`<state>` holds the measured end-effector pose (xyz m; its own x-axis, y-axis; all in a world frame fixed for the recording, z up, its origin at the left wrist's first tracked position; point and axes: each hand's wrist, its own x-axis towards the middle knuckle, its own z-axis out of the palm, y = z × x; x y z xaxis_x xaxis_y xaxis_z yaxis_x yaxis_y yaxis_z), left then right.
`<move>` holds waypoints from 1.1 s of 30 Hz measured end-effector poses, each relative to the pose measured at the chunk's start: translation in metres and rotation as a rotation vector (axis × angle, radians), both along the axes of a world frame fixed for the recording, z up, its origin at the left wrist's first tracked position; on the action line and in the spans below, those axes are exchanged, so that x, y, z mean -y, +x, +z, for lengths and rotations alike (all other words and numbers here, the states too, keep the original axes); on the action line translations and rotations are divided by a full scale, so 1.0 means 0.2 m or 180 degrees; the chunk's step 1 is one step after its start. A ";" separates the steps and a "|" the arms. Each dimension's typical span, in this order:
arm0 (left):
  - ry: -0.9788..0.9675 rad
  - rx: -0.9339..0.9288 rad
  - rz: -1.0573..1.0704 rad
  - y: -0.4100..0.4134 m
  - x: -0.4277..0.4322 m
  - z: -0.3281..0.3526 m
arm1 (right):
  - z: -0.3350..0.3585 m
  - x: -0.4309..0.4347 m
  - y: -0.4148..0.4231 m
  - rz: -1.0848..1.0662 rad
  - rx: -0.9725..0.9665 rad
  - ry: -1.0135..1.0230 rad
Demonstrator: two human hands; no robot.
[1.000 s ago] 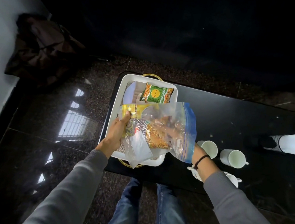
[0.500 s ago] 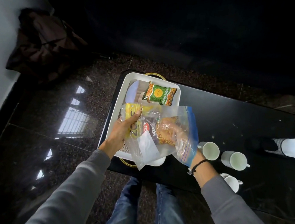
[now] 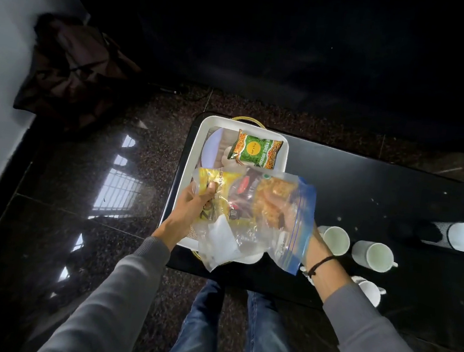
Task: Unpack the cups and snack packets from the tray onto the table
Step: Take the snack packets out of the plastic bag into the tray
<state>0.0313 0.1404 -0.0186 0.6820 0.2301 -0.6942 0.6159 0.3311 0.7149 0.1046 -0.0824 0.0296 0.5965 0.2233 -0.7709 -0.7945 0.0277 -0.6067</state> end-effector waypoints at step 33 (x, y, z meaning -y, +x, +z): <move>0.0331 -0.0203 0.0455 -0.32 -0.24 -0.08 | -0.39 -0.19 0.13 0.0856 0.0401 -0.1089</move>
<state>-0.0332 0.1882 -0.0339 0.5925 0.3942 -0.7025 0.6131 0.3450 0.7107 0.1306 -0.0448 -0.0489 0.6461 0.1281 -0.7524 -0.6654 -0.3885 -0.6375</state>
